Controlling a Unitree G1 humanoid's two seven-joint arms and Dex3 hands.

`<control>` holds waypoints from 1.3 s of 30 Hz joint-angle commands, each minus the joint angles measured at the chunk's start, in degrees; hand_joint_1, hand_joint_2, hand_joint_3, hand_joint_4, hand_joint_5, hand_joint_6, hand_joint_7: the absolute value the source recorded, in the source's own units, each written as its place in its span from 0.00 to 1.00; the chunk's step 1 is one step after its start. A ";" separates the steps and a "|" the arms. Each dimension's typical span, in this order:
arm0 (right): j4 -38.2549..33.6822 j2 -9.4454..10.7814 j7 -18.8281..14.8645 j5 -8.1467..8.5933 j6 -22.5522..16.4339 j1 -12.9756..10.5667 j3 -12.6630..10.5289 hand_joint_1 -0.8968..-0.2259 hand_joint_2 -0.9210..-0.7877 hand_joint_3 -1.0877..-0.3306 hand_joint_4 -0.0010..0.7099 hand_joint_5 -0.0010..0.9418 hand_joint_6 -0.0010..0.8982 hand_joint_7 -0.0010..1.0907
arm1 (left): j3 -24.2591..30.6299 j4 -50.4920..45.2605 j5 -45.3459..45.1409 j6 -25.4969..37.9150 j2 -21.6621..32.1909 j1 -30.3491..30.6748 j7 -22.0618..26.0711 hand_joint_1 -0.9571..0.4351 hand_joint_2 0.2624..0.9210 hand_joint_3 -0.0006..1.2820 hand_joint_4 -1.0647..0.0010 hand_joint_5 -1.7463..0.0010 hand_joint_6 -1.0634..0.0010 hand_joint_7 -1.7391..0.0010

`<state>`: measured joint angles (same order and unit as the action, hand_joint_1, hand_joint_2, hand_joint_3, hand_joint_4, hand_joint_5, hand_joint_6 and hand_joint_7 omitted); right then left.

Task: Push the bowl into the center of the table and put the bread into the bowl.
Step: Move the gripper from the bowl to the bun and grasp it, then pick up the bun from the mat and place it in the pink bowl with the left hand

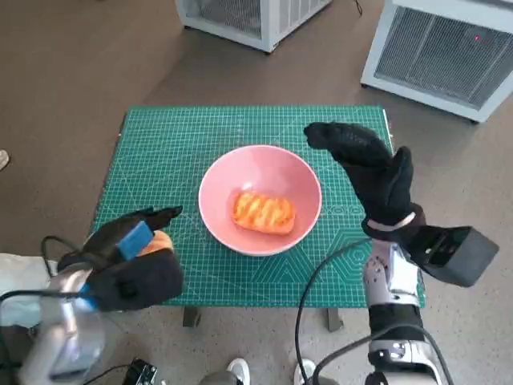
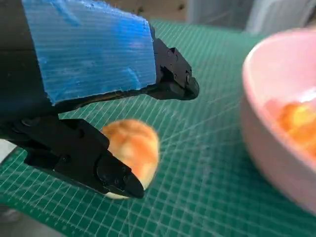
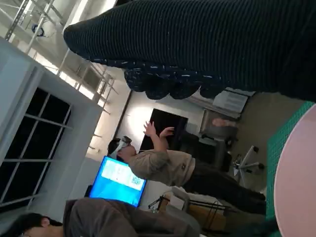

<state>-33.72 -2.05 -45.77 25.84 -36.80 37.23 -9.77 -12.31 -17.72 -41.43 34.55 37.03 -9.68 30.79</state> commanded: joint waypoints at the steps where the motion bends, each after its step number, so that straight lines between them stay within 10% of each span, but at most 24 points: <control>1: 0.16 -0.28 0.10 -0.14 0.66 -1.45 0.07 0.28 0.00 0.49 0.28 0.00 0.00 0.57 | -2.10 2.97 -3.69 1.37 -0.93 -1.33 -1.63 0.69 0.83 0.01 0.59 0.98 0.52 0.98; 9: 0.05 -0.17 0.06 -0.02 0.43 -1.60 -0.05 0.28 0.00 0.49 0.28 0.00 0.00 0.57 | -3.00 6.80 -6.52 0.39 -1.39 -1.29 -4.56 0.75 0.87 0.01 0.36 0.94 0.38 0.96; 12: -0.11 -0.10 0.05 -0.01 0.30 -1.62 -0.09 0.28 0.00 0.49 0.28 0.00 0.00 0.57 | -2.75 7.64 -6.34 -0.79 -1.09 -1.01 -5.24 0.83 0.92 0.04 0.35 0.62 0.30 0.90; 16: 0.05 0.02 0.17 -0.08 0.26 -1.71 -0.04 0.27 0.00 0.49 0.28 0.00 0.00 0.57 | -2.11 9.02 -5.30 -3.14 -0.61 -0.59 -6.25 0.75 0.98 0.05 0.33 0.37 0.41 0.51; 39: -0.76 0.23 0.19 -0.31 -0.45 -1.65 -0.04 0.28 0.00 0.46 0.28 0.00 0.00 0.57 | 2.08 7.68 -1.59 -8.02 0.75 -0.73 -4.11 0.69 0.94 0.05 0.25 0.37 0.36 0.38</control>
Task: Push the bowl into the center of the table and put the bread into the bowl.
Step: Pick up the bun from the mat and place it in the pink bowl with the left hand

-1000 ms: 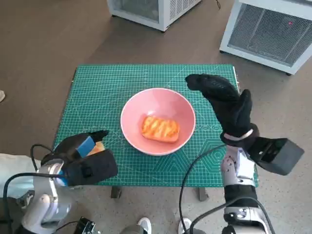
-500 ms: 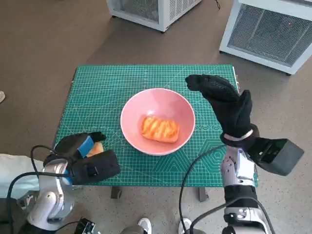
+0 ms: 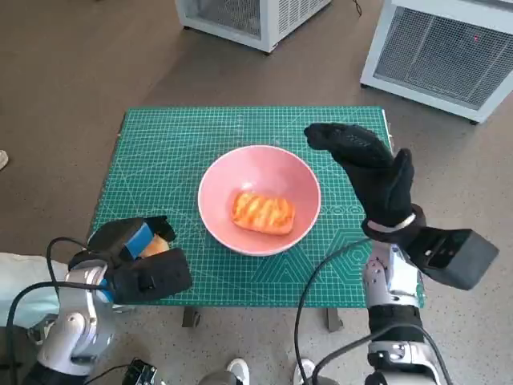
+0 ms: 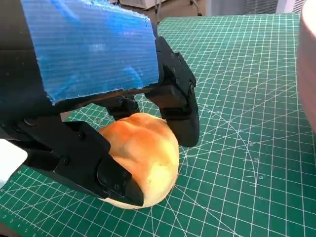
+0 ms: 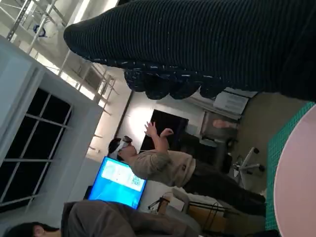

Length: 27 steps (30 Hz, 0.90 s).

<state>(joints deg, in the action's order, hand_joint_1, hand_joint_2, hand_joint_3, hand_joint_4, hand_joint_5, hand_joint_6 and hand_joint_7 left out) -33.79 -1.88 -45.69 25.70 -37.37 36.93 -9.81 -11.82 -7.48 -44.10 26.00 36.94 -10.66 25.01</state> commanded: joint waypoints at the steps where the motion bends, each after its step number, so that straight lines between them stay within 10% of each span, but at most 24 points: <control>1: -0.73 0.03 0.10 -0.15 0.15 -1.30 -0.02 0.28 0.00 0.46 0.28 0.00 0.00 0.57 | 2.01 -3.50 1.15 0.89 0.79 0.01 2.11 0.69 0.94 0.05 0.25 0.37 0.36 0.38; 27: -0.34 -0.16 0.23 -0.05 0.46 -1.13 -0.05 0.28 0.00 0.46 0.28 0.00 0.00 0.57 | 7.88 -25.12 2.38 2.12 -2.46 -13.19 4.59 0.69 0.93 0.04 0.21 0.42 0.33 0.38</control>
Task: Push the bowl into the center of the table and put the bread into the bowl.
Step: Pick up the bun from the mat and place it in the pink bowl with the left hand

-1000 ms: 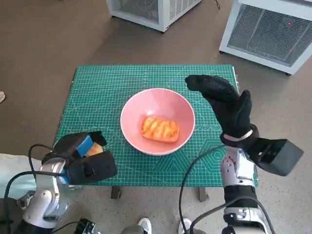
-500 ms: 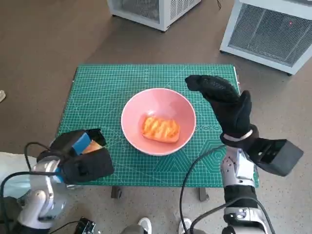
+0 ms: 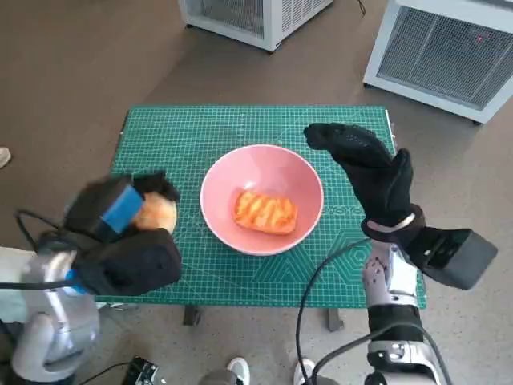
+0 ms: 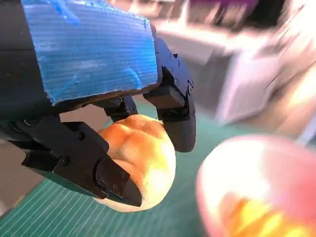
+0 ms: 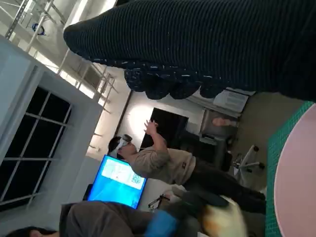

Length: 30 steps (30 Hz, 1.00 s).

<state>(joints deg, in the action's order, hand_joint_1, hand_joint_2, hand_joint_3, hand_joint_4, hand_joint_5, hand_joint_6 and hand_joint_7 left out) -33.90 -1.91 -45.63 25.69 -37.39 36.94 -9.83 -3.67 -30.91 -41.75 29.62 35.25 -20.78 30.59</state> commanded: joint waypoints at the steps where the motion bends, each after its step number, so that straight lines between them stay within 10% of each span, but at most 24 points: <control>1: -0.17 -0.13 0.15 -0.01 0.50 -1.17 -0.04 0.28 0.00 0.46 0.28 0.00 0.00 0.57 | -0.51 -1.77 -0.17 -1.76 -0.94 -3.66 -1.09 0.69 0.92 0.04 0.21 0.42 0.33 0.39; 30: 1.56 -0.62 0.14 0.59 1.15 -1.94 -0.45 0.27 0.00 0.46 0.28 0.00 0.00 0.54 | -17.66 24.16 -4.23 -17.37 -10.79 -19.59 -8.19 0.69 0.94 0.02 0.19 0.43 0.34 0.38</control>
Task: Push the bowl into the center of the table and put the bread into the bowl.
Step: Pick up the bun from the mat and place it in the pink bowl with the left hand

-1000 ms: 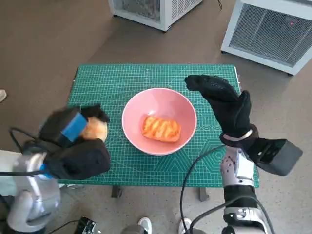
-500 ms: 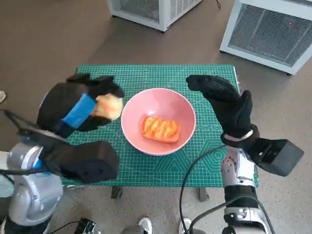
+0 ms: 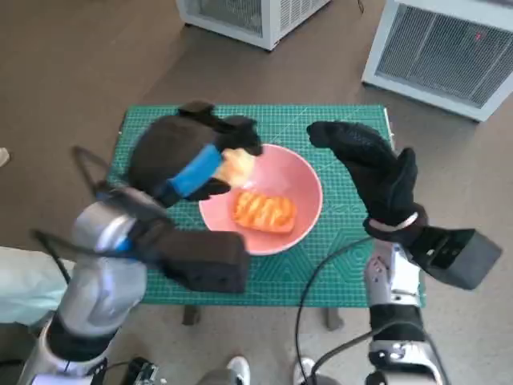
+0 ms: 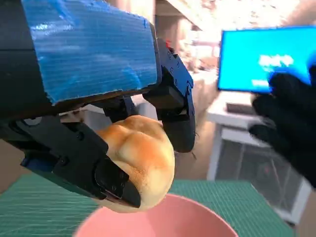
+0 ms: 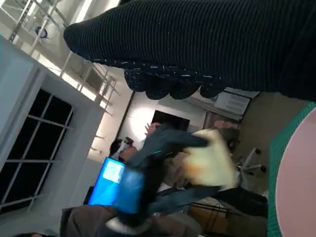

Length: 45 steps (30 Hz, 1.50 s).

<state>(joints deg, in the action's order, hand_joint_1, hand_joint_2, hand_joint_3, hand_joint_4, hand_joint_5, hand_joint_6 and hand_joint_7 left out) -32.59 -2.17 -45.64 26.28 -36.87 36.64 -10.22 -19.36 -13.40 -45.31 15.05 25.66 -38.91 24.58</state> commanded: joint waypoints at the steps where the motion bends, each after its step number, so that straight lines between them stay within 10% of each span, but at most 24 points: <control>1: 0.34 -0.37 0.20 -0.01 0.62 -1.68 -0.06 0.27 0.00 0.46 0.29 0.00 0.00 0.54 | -2.32 8.38 -0.41 -3.50 -1.44 -1.59 -2.41 0.69 0.95 0.02 0.20 0.42 0.34 0.38; 13: 1.11 -0.56 0.60 -0.02 0.63 -2.00 -0.25 0.26 0.00 0.45 0.29 0.00 0.00 0.54 | -2.80 21.36 2.30 -7.64 -4.43 -2.40 -4.54 0.69 0.98 0.02 0.28 0.38 0.36 0.36; 17: 1.18 -0.61 0.73 -0.10 0.57 -1.96 -0.31 0.26 0.00 0.45 0.29 0.00 0.00 0.54 | -2.15 22.32 3.77 -7.08 -5.52 -1.68 -4.65 0.69 1.00 0.11 0.36 0.28 0.53 0.30; 19: 1.33 -0.61 0.89 -0.21 0.58 -1.94 -0.31 0.26 0.00 0.45 0.29 0.00 0.00 0.54 | -1.97 22.00 4.48 -6.23 -5.80 -1.29 -4.00 0.81 1.00 0.15 0.45 0.23 0.61 0.46; 26: 0.93 -0.75 1.21 -0.38 0.51 -1.45 -0.43 0.26 0.00 0.45 0.29 0.00 0.00 0.54 | -2.12 18.95 4.30 -3.11 -5.53 0.28 -1.91 0.64 0.92 0.04 0.69 0.90 0.69 0.91; 45: 1.15 -1.25 1.76 -0.34 1.01 -0.10 -0.44 0.28 0.00 0.45 0.28 0.00 0.00 0.54 | 9.10 11.51 23.31 -7.53 -4.24 3.04 2.60 0.50 0.93 0.01 1.00 1.00 0.83 1.00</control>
<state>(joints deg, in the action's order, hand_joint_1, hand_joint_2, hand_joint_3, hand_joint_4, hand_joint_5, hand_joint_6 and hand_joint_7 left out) -31.30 -2.91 -44.35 26.24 -36.72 36.41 -10.76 -12.86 0.12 -26.11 8.72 21.22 -37.22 26.42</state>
